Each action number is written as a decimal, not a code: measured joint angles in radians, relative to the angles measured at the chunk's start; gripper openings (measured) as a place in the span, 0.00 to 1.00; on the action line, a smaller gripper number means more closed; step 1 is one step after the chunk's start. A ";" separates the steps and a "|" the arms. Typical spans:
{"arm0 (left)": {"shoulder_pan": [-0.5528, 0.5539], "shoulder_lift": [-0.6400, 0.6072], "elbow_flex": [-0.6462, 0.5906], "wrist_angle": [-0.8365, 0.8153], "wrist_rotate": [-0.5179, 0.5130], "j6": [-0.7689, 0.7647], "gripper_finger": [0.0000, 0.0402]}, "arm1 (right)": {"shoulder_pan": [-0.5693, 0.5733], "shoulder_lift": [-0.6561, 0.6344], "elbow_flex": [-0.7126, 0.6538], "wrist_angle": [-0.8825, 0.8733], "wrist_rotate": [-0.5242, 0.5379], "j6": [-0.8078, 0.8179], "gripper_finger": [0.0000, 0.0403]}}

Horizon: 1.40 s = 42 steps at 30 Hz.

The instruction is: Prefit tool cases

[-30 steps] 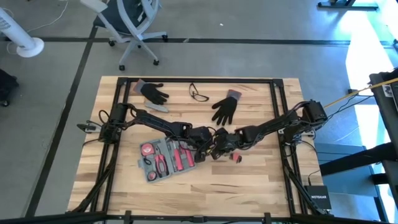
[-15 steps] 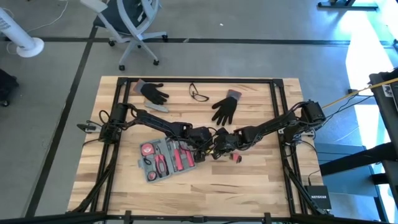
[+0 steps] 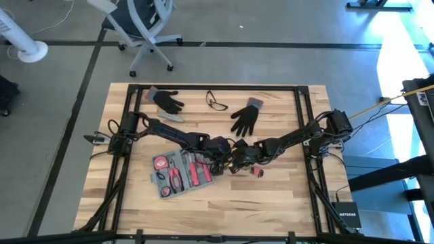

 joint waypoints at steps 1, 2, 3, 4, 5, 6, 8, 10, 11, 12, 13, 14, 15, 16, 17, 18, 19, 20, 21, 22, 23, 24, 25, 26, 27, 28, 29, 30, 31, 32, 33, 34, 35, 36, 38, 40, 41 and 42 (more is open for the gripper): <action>0.005 0.000 0.000 -0.005 0.001 -0.007 0.00 | 0.000 0.000 0.000 0.000 0.000 0.000 0.00; 0.007 0.000 0.001 -0.010 0.001 -0.013 0.00 | 0.000 0.000 0.000 0.000 -0.001 0.000 0.00; 0.007 -0.001 0.001 -0.011 0.004 -0.017 0.00 | 0.000 0.000 0.000 0.000 -0.002 0.000 0.00; 0.007 -0.001 0.001 -0.010 0.012 -0.019 0.00 | 0.000 0.000 0.000 0.000 -0.002 0.000 0.00; 0.002 -0.001 0.001 -0.004 0.023 -0.020 0.00 | 0.000 0.001 0.000 0.000 -0.002 0.000 0.00; -0.005 -0.001 0.001 0.003 0.028 -0.023 0.00 | 0.000 0.001 0.000 0.000 -0.001 0.000 0.00; -0.024 -0.001 0.001 0.027 0.029 -0.034 0.00 | 0.000 0.001 -0.001 0.000 0.000 -0.001 0.00; -0.045 0.007 0.001 0.052 0.026 -0.035 0.00 | 0.001 0.001 -0.001 0.001 0.000 -0.002 0.00; -0.053 0.009 0.001 0.066 0.022 -0.037 0.00 | 0.001 0.001 -0.001 0.000 -0.002 -0.009 0.00; -0.058 0.010 0.001 0.069 0.013 -0.038 0.00 | 0.002 0.002 -0.002 0.001 0.001 -0.006 0.00; -0.059 0.015 0.001 0.076 0.007 -0.043 0.00 | 0.002 0.002 -0.002 0.000 -0.004 -0.005 0.00; -0.059 0.020 0.000 0.088 0.006 -0.054 0.00 | 0.002 0.002 -0.002 -0.002 -0.007 -0.006 0.00; -0.059 0.021 0.000 0.098 0.008 -0.068 0.00 | 0.002 0.002 -0.002 -0.002 -0.007 -0.006 0.00; -0.059 0.022 0.000 0.105 0.008 -0.077 0.00 | 0.002 0.002 -0.002 -0.002 -0.008 -0.005 0.00; -0.059 0.022 -0.001 0.114 0.008 -0.080 0.00 | 0.002 0.002 -0.002 -0.003 -0.008 -0.005 0.00; -0.059 0.023 -0.001 0.120 0.004 -0.080 0.00 | 0.002 0.002 -0.002 -0.004 -0.007 -0.005 0.00; -0.058 0.023 -0.001 0.121 -0.003 -0.080 0.00 | 0.002 0.002 -0.002 -0.003 -0.007 -0.005 0.00; -0.056 0.023 -0.001 0.123 -0.008 -0.080 0.00 | 0.002 0.002 -0.002 -0.001 -0.008 -0.004 0.00; -0.053 0.023 -0.001 0.123 -0.007 -0.077 0.00 | 0.002 0.002 -0.003 0.000 -0.007 -0.001 0.00; -0.051 0.023 -0.001 0.121 -0.008 -0.076 0.00 | 0.002 0.002 -0.003 0.001 -0.007 0.000 0.00; -0.047 0.023 -0.001 0.116 -0.009 -0.073 0.00 | 0.002 0.002 -0.003 0.002 -0.004 -0.001 0.00; -0.042 0.022 0.000 0.106 -0.009 -0.068 0.00 | 0.002 0.002 -0.003 0.006 -0.003 -0.001 0.00; -0.037 0.012 0.000 0.077 -0.010 -0.066 0.00 | 0.001 0.001 -0.004 0.012 -0.005 -0.002 0.00; -0.032 0.001 0.000 0.043 -0.012 -0.064 0.00 | 0.000 -0.003 -0.004 0.019 -0.004 -0.004 0.00; -0.028 -0.013 0.000 0.013 -0.015 -0.053 0.00 | 0.000 -0.006 -0.004 0.020 0.000 -0.007 0.00; -0.026 -0.026 0.000 -0.019 -0.020 -0.032 0.00 | 0.000 -0.012 -0.004 0.018 0.003 -0.010 0.00; -0.026 -0.036 0.000 -0.042 -0.021 0.002 0.00 | 0.000 -0.018 -0.005 0.014 0.008 -0.017 0.00; -0.026 -0.045 0.000 -0.063 -0.024 0.031 0.00 | 0.000 -0.026 -0.005 0.010 0.011 -0.024 0.00; -0.026 -0.050 0.001 -0.081 -0.025 0.052 0.00 | -0.001 -0.034 -0.005 0.010 0.013 -0.028 0.00; -0.027 -0.051 0.001 -0.090 -0.023 0.066 0.00 | -0.001 -0.041 -0.005 0.006 0.019 -0.029 0.00; -0.028 -0.051 0.001 -0.095 -0.021 0.077 0.00 | -0.001 -0.046 -0.005 0.005 0.019 -0.030 0.00; -0.029 -0.051 0.001 -0.098 -0.018 0.084 0.00 | 0.000 -0.049 -0.005 0.001 0.016 -0.029 0.00; -0.029 -0.051 0.001 -0.097 -0.018 0.085 0.00 | 0.000 -0.049 -0.005 -0.003 0.010 -0.028 0.00; -0.029 -0.051 0.001 -0.091 -0.016 0.085 0.00 | 0.001 -0.049 -0.005 -0.002 0.003 -0.027 0.00; -0.028 -0.051 0.001 -0.060 0.000 0.085 0.00 | 0.015 -0.052 -0.005 -0.004 -0.008 -0.018 0.00; -0.031 -0.042 0.001 -0.017 0.027 0.084 0.00 | 0.022 -0.052 -0.005 -0.005 0.004 0.002 0.00; -0.036 -0.036 0.001 -0.004 0.032 0.080 0.00 | 0.024 -0.052 -0.005 -0.006 0.006 0.005 0.00; -0.043 -0.027 0.001 0.005 0.035 0.072 0.00 | 0.024 -0.052 -0.005 -0.006 0.006 0.005 0.00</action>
